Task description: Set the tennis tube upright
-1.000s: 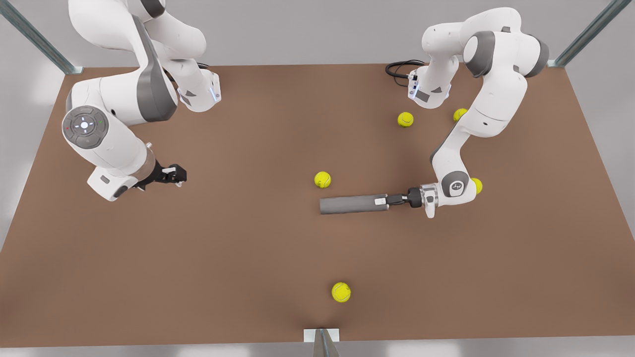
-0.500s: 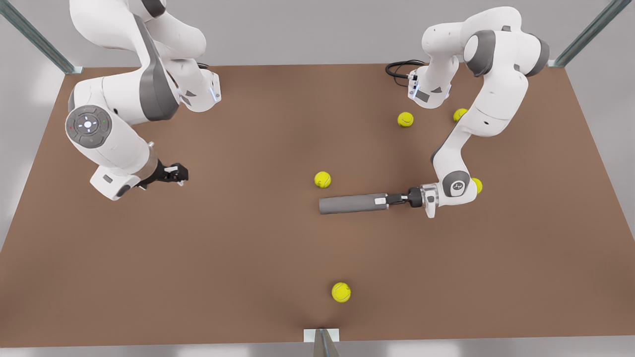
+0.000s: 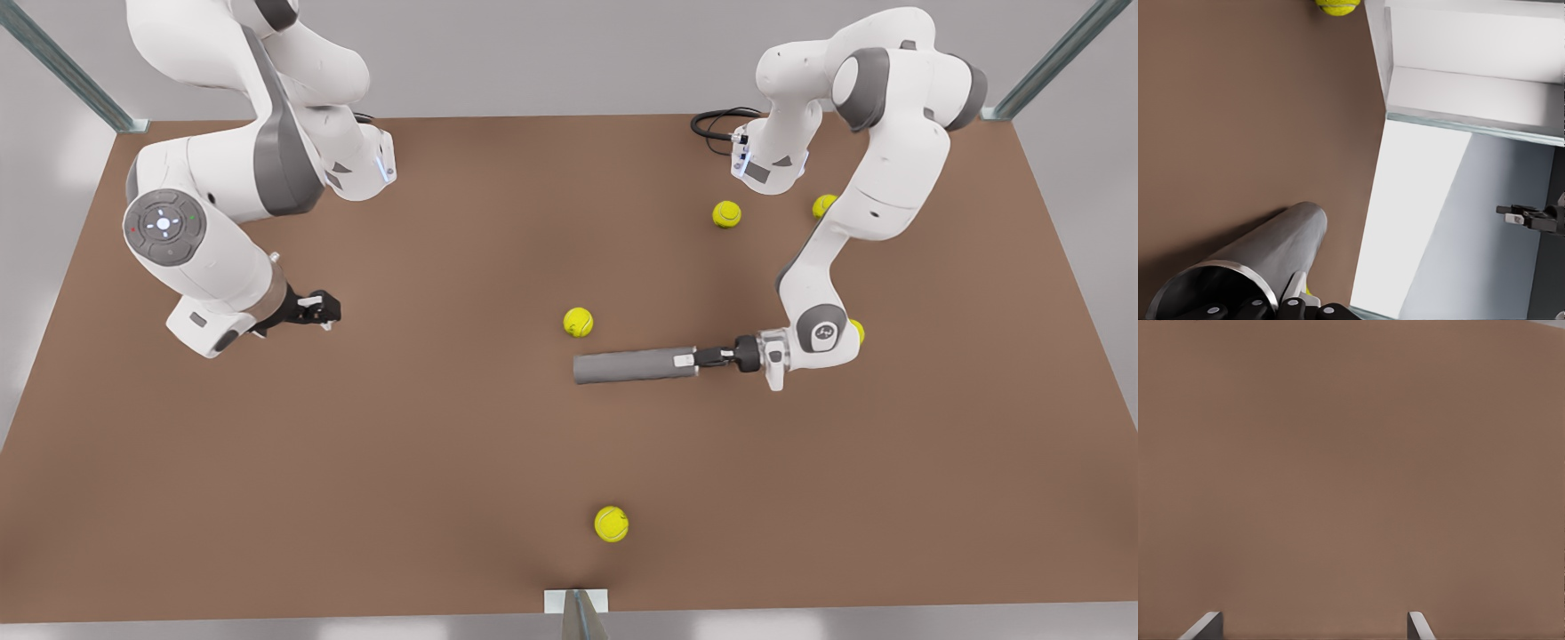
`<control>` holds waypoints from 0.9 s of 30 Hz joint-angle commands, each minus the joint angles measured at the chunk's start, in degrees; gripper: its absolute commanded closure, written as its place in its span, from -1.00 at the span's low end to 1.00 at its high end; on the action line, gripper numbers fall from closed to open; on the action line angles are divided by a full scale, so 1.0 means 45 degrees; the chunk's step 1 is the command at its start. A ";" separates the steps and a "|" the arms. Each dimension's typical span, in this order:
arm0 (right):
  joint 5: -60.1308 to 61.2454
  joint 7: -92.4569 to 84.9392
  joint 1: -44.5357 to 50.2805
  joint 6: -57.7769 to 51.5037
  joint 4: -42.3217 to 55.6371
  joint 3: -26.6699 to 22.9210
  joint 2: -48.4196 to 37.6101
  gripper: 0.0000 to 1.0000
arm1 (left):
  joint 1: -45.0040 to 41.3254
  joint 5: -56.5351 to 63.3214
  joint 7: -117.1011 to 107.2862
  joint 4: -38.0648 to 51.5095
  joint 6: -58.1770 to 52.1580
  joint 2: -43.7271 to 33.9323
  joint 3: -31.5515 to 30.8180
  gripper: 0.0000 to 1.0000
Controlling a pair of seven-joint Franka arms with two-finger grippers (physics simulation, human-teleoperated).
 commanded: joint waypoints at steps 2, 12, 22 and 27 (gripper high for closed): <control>-0.0008 0.0000 -0.0022 0.0000 0.0018 -0.0002 -0.0001 -1.00 | 0.0038 0.0291 -0.0260 0.0000 -0.0011 -0.0199 0.0041 0.57; -0.0008 0.0000 -0.0003 0.0000 -0.0001 0.0017 0.0018 -1.00 | 0.0077 0.3669 -0.2155 0.0273 -0.0478 -0.1821 0.1564 0.57; -0.0126 -0.0020 -0.0003 0.0020 0.0057 0.0017 0.0018 -1.00 | 0.0077 0.5837 -0.2818 0.0547 -0.1300 -0.2758 0.3029 0.57; -0.0165 -0.0020 -0.0003 0.0020 0.0057 -0.0002 0.0018 -1.00 | 0.0272 0.8120 -0.4281 0.1444 -0.1338 -0.3188 0.3029 0.57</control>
